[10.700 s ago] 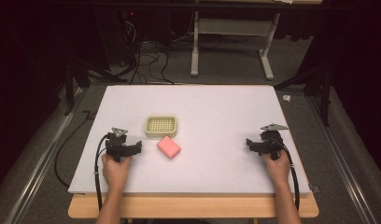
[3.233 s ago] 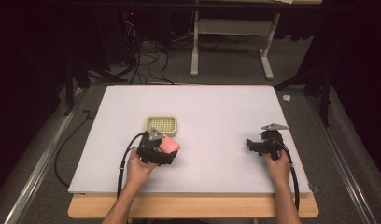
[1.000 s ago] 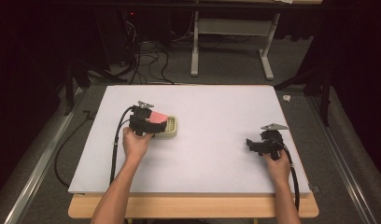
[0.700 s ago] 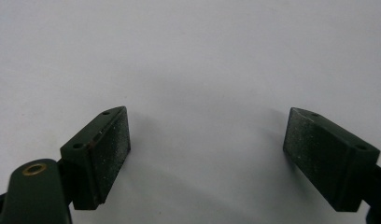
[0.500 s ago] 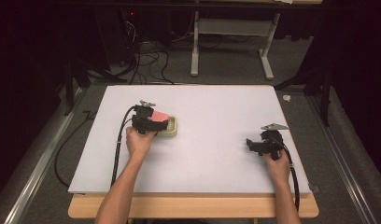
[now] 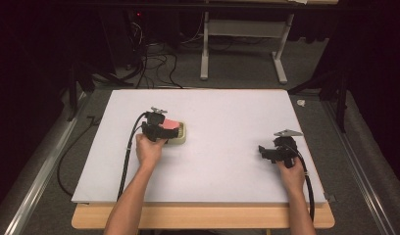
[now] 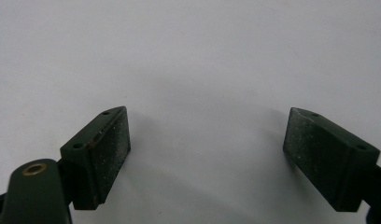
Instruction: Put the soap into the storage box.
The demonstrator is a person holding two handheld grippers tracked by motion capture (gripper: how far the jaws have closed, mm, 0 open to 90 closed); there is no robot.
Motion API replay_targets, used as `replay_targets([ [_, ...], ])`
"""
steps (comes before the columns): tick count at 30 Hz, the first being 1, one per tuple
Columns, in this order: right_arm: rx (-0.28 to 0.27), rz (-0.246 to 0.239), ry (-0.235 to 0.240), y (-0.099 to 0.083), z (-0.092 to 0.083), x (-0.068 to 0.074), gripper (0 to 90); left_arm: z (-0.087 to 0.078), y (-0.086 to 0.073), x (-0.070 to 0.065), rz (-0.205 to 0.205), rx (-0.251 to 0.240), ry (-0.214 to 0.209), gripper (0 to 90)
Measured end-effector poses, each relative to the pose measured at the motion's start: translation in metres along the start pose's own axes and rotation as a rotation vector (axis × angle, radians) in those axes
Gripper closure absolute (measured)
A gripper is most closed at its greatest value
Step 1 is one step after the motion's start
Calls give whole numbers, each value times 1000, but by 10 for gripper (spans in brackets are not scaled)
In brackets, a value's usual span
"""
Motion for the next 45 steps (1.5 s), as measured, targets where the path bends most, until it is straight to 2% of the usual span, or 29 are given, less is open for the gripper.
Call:
replay_targets([
  [18, 1, -2, 0, 0, 0, 0, 154, 14, -7, 0, 1, 41, 21, 136],
  [24, 0, -4, 0, 0, 0, 0, 154, 13, -4, 1, -13, 29, 14, 136],
  [33, -1, -3, 0, 0, 0, 0, 154, 14, -3, 0, 12, 15, 44, 134],
  [38, 0, -4, 0, 0, 0, 0, 154, 14, -5, 0, 17, 21, 39, 116],
  [45, -1, -3, 0, 0, 0, 0, 154, 9, -2, -1, 25, 1, 35, 108],
])
Point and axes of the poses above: each handheld gripper's, and its own axes: z roughly forward along the jaws, y roughly out of its top, x roughly to its left, the point moved 10 cm from there along z, roughly forward along the jaws, and after that the axes turned 6 degrees about y, right-handed, at the moved point
